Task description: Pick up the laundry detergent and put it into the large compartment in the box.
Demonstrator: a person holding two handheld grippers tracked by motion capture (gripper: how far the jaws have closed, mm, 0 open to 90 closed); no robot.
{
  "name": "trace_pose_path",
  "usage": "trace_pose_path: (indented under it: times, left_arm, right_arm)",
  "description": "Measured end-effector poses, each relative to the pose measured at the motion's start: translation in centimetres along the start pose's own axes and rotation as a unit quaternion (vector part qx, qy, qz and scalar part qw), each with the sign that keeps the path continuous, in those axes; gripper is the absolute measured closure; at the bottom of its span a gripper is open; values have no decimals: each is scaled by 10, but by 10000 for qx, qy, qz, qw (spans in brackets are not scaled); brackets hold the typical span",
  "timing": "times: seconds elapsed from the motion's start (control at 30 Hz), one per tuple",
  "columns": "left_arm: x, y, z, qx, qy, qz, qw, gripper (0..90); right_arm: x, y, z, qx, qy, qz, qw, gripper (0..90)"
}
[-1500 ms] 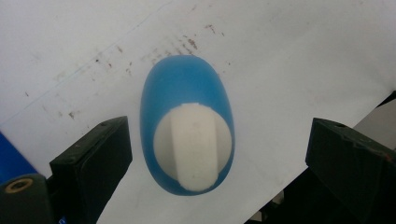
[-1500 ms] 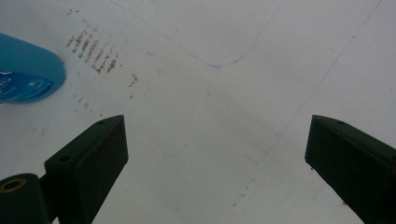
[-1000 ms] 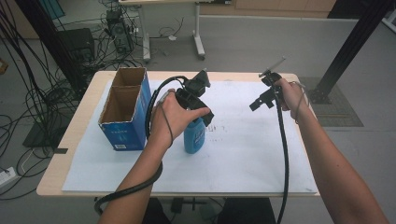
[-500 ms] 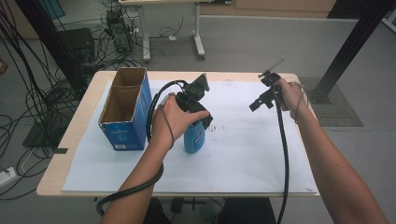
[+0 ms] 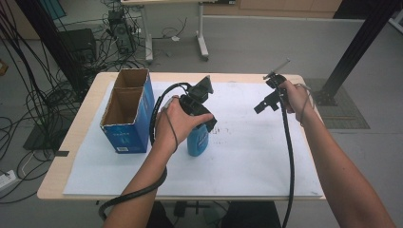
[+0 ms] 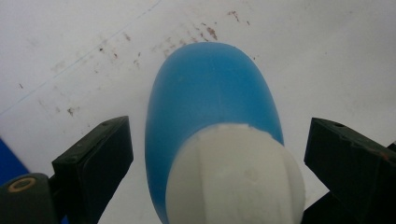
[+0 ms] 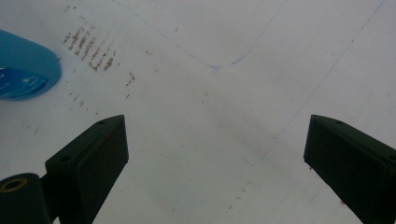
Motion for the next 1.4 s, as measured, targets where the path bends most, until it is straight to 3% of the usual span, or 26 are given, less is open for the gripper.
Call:
trace_pose_path:
  times: [1.4]
  left_arm:
    - [-2, -2, -5, 11, -2, -25, 10000, 79]
  right_arm:
    - [1, -2, -3, -64, -28, -32, 10000, 65]
Point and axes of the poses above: each handheld gripper's, and its own axes: z roughly forward along the jaws, x roughly out of its top, y roughly to its right, the point moved 3 cm from there along z, roughly forward along the jaws, and after that the axes turned 8 degrees about x, right-handed, at the moved point
